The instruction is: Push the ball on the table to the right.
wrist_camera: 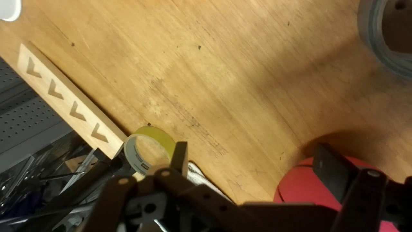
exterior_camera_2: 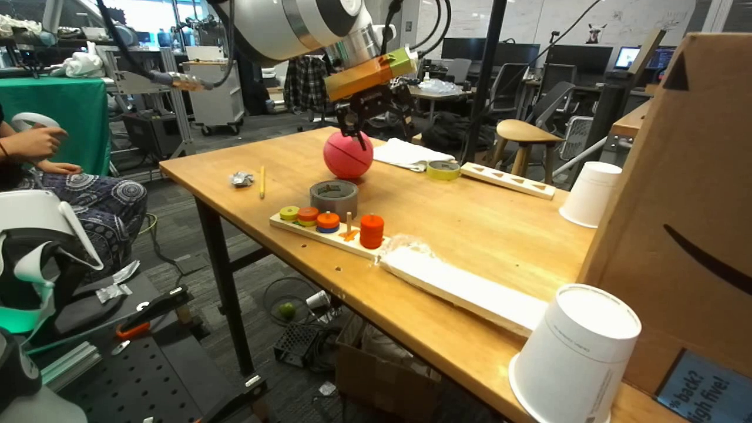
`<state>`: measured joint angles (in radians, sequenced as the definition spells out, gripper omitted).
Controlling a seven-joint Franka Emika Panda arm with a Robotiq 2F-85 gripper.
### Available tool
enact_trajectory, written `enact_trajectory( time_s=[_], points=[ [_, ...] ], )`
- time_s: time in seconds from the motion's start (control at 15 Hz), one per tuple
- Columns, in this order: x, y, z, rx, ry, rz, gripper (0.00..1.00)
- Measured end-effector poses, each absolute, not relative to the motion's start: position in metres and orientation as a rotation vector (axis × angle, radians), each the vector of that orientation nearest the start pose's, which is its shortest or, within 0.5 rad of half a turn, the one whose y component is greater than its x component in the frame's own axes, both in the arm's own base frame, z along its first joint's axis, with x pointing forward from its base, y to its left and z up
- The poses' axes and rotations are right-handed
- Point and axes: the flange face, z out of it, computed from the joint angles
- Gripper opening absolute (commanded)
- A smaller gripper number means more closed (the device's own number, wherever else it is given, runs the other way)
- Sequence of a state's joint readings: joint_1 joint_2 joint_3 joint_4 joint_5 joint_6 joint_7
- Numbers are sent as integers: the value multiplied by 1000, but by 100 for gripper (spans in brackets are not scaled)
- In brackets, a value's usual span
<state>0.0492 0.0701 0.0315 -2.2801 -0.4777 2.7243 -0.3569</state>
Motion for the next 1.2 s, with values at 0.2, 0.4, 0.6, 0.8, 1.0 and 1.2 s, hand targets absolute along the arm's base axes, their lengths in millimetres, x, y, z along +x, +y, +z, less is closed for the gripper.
enact_trajectory(
  time_s=[0.2, 0.4, 0.6, 0.8, 1.0, 1.2],
  points=[
    [519, 55, 380, -3184, -1556, -607, 100],
    [479, 59, 395, -3218, -1577, -659, 100],
    [438, 84, 402, -3176, -1569, -696, 100],
    [399, 128, 408, -3063, -1601, -748, 100],
    [361, 181, 419, -2921, -1699, -824, 100],
    [329, 229, 427, -2776, -1817, -877, 100]
  ],
)
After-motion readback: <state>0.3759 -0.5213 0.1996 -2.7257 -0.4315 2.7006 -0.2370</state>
